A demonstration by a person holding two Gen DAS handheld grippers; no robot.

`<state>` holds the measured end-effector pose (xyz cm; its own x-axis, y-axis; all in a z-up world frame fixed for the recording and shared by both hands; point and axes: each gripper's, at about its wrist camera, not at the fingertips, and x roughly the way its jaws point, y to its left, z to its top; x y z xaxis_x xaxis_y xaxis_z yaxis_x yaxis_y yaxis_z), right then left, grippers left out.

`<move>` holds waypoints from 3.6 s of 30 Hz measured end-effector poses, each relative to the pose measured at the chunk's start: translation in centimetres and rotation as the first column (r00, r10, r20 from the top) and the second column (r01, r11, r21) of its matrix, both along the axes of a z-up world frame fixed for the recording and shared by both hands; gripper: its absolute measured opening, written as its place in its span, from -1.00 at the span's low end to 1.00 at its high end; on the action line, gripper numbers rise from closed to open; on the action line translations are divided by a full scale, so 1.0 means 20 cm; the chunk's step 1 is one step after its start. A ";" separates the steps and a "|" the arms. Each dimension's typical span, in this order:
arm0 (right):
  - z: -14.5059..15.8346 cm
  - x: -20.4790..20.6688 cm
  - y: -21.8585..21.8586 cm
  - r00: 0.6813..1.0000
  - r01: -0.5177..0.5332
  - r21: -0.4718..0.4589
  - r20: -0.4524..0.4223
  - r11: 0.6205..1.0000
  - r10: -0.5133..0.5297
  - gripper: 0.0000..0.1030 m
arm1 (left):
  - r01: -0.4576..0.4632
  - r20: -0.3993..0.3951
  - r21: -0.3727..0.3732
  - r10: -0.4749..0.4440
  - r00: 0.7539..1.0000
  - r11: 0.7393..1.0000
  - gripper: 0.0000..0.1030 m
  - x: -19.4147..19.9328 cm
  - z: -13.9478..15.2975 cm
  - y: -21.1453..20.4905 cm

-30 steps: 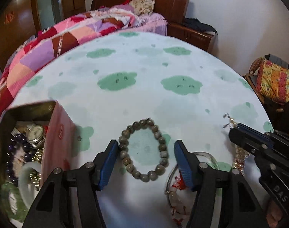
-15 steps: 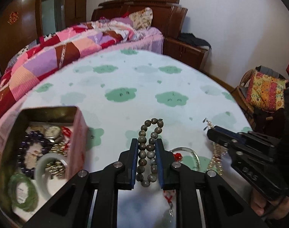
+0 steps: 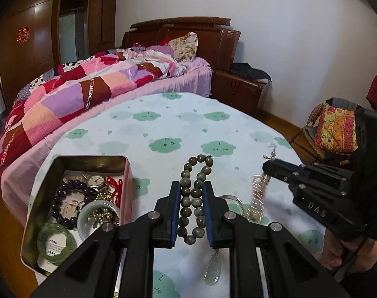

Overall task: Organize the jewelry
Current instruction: 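Lift the pearl necklace and grey bead bracelet and carry both over the tin box, then lower the necklace and bracelet into the tin box and open both grippers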

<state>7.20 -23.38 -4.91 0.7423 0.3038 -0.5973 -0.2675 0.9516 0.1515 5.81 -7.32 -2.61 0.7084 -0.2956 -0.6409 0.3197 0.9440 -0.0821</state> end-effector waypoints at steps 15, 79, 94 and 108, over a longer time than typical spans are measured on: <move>0.19 -0.08 0.06 0.994 -0.044 0.014 0.104 0.999 0.042 -0.84 | -0.016 0.052 -0.022 0.017 0.999 1.000 -0.67 -0.07 0.09 0.06; 0.36 -0.10 0.88 0.901 -0.412 -0.098 0.101 0.906 0.421 -0.84 | -0.284 0.030 -0.101 0.289 0.957 0.953 -0.66 -0.08 0.07 0.73; 0.23 -0.10 0.98 0.897 -0.437 -0.085 0.024 0.895 0.441 -0.84 | -0.312 -0.053 -0.112 0.308 0.950 0.943 -0.66 -0.04 -0.07 0.79; 0.10 -0.06 1.00 0.901 -0.433 -0.081 -0.044 0.898 0.431 -0.84 | -0.321 -0.093 -0.095 0.312 0.945 0.942 -0.66 -0.02 -0.15 0.79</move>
<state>5.91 -3.32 -2.91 0.5348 0.5375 -0.6520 -0.6528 0.7527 0.0850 5.49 8.42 -5.71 0.7276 -0.1337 -0.6729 -0.0051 0.9797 -0.2003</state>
